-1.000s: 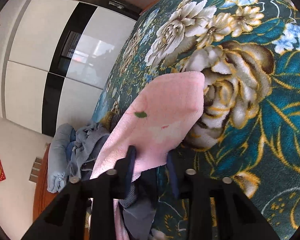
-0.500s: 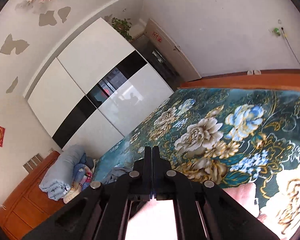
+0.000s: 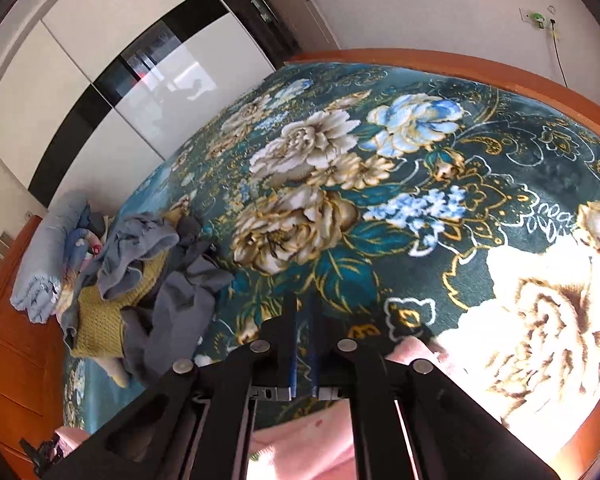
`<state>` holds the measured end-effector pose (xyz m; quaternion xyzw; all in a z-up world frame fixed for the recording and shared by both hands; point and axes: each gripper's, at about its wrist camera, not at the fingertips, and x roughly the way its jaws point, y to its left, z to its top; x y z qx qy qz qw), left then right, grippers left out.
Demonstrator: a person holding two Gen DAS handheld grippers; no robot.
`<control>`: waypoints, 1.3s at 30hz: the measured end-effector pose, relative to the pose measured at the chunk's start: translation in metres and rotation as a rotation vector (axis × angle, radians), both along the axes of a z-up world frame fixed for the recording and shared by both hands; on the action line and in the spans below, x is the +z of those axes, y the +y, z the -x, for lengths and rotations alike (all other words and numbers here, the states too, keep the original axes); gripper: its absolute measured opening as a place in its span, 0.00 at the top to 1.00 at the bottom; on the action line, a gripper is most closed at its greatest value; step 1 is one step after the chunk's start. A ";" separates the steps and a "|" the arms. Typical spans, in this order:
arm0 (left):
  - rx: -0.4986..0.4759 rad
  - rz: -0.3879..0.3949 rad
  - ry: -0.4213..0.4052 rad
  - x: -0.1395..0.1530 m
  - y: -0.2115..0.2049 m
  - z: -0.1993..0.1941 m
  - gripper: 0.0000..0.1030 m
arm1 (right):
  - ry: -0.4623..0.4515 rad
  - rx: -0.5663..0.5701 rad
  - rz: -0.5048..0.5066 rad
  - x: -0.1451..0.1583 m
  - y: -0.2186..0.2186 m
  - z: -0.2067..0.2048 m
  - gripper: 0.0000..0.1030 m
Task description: Fold clothes
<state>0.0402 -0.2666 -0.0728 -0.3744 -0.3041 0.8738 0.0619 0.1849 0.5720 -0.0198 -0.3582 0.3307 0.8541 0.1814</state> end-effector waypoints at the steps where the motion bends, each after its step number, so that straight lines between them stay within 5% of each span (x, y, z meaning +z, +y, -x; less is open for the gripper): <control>1: -0.002 -0.001 0.002 0.001 0.000 -0.001 0.67 | -0.029 0.002 -0.001 -0.004 -0.005 -0.008 0.59; 3: -0.006 -0.004 0.007 0.002 0.000 -0.004 0.67 | -0.084 0.024 0.011 -0.014 -0.016 -0.017 0.46; 6: -0.009 -0.015 0.012 0.004 -0.001 -0.008 0.67 | -0.182 0.029 0.040 -0.038 -0.027 -0.018 0.46; 9: -0.018 -0.028 0.020 0.009 -0.004 -0.014 0.67 | -0.142 -0.018 0.099 -0.048 -0.025 -0.025 0.47; 11: -0.021 -0.032 0.031 0.014 -0.007 -0.020 0.67 | -0.096 -0.054 0.143 -0.052 -0.022 -0.031 0.66; 12: -0.018 -0.041 0.045 0.017 -0.011 -0.026 0.67 | -0.073 -0.072 0.165 -0.054 -0.021 -0.034 0.98; 16: -0.005 -0.127 0.125 0.035 -0.034 -0.059 0.67 | 0.032 -0.142 0.227 -0.053 -0.016 -0.051 0.98; 21: -0.001 -0.091 0.121 0.054 -0.036 -0.042 0.67 | 0.240 -0.195 0.093 0.029 -0.006 -0.084 0.98; 26: 0.016 0.003 0.042 0.040 -0.001 0.043 0.67 | 0.163 -0.183 0.018 0.045 0.019 0.009 0.98; 33: 0.098 0.067 -0.070 -0.016 0.015 0.137 0.67 | 0.008 -0.161 0.012 -0.036 0.045 0.147 0.98; 39: 0.101 0.098 -0.159 -0.051 0.019 0.162 0.67 | -0.037 -0.137 0.013 -0.076 0.048 0.190 0.97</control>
